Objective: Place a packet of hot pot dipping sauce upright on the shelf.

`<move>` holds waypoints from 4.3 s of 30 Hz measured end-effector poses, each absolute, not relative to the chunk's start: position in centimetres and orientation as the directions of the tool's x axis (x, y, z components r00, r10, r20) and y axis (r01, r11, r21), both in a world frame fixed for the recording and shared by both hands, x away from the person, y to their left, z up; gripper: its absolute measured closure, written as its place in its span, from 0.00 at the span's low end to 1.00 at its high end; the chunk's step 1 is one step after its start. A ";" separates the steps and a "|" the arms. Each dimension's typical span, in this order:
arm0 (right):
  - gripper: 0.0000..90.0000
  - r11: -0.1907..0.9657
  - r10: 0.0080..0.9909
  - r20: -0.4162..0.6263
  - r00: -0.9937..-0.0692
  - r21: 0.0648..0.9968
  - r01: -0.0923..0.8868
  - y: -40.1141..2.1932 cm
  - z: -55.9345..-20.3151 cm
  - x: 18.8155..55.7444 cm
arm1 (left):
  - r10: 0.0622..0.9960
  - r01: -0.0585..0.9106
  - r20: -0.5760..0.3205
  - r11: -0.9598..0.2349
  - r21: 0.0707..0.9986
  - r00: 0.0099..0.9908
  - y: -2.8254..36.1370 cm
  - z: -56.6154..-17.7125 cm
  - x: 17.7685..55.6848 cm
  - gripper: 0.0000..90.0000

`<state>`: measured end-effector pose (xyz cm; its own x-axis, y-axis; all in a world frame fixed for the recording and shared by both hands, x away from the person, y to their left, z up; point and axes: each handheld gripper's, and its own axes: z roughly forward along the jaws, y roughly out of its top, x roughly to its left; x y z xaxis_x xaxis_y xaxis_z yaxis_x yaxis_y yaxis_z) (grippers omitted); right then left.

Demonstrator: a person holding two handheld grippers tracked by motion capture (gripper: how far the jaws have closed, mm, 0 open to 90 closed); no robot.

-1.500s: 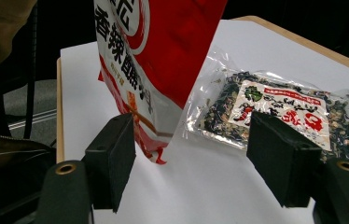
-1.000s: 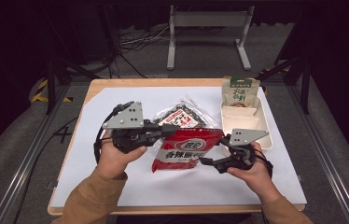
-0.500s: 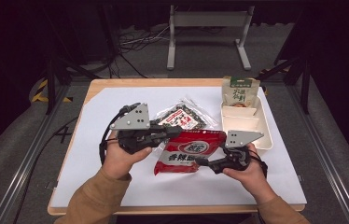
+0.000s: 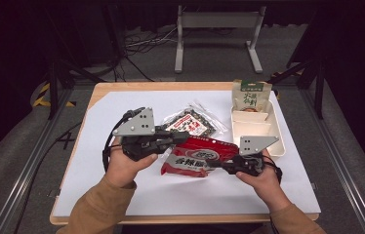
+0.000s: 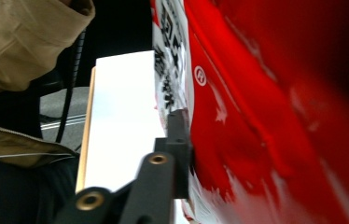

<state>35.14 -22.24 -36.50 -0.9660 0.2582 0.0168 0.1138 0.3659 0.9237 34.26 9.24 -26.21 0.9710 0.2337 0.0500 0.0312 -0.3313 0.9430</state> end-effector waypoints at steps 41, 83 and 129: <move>1.00 0.470 0.321 -0.003 -0.947 0.869 0.157 -26.3 -29.6 35.3 | 0.309 0.120 -0.019 -0.309 0.944 0.951 10.6 -27.5 35.8 0.64; 1.00 0.431 0.516 -0.063 -0.854 0.881 0.195 -30.3 -23.0 40.2 | 0.426 0.207 -0.066 -0.293 0.933 0.902 13.6 -30.5 38.6 0.55; 0.99 0.421 0.624 -0.108 -0.774 0.881 0.217 -37.3 -27.3 47.8 | 0.466 0.274 -0.114 -0.290 0.917 0.877 14.6 -31.8 39.7 0.53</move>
<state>47.80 -37.34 -27.34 -0.7740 0.6239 -0.1082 0.2166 0.4214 0.8806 39.75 14.59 -31.81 0.8773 0.4660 -0.1144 0.2735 -0.2898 0.9172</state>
